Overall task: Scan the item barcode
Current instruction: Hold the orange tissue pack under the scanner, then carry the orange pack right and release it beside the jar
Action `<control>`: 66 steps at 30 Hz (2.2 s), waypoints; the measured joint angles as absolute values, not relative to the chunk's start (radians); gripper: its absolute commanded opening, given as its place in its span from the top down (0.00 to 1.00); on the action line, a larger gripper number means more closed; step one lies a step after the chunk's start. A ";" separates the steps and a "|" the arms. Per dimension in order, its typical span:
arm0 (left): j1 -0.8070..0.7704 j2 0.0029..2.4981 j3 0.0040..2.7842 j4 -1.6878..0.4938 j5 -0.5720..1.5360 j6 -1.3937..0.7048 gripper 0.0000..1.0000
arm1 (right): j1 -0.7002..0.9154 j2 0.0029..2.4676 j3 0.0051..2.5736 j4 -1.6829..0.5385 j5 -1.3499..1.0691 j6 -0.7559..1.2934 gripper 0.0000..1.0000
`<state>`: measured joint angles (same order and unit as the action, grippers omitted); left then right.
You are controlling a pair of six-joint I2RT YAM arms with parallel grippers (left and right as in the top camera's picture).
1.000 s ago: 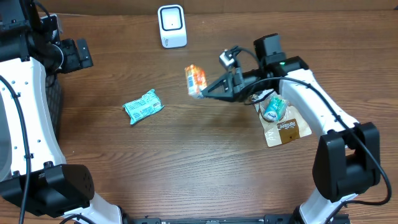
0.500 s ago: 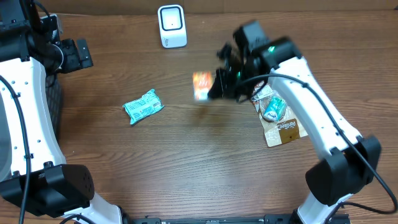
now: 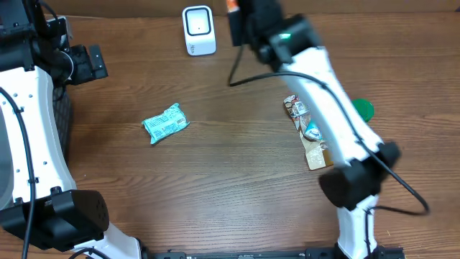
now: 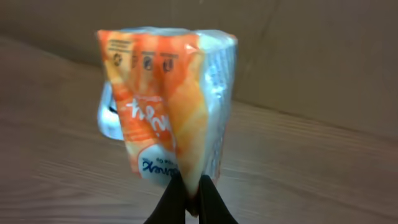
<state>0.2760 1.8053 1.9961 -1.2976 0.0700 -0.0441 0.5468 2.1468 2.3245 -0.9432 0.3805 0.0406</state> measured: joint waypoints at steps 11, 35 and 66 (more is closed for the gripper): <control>0.276 1.806 1.996 -1.297 0.070 -0.044 0.00 | 0.632 2.455 2.321 -0.302 0.610 -0.458 0.96; 0.276 1.806 1.996 -1.298 0.070 -0.044 0.00 | 0.628 2.637 2.314 -0.135 0.591 -0.865 0.96; 0.276 1.806 1.996 -1.298 0.071 -0.044 0.00 | 0.593 1.990 2.317 -1.149 0.175 0.031 0.96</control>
<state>0.2760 1.8061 1.9961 -1.2984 0.0708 -0.0441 0.5934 1.9900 2.3165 -1.1492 0.1753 0.0307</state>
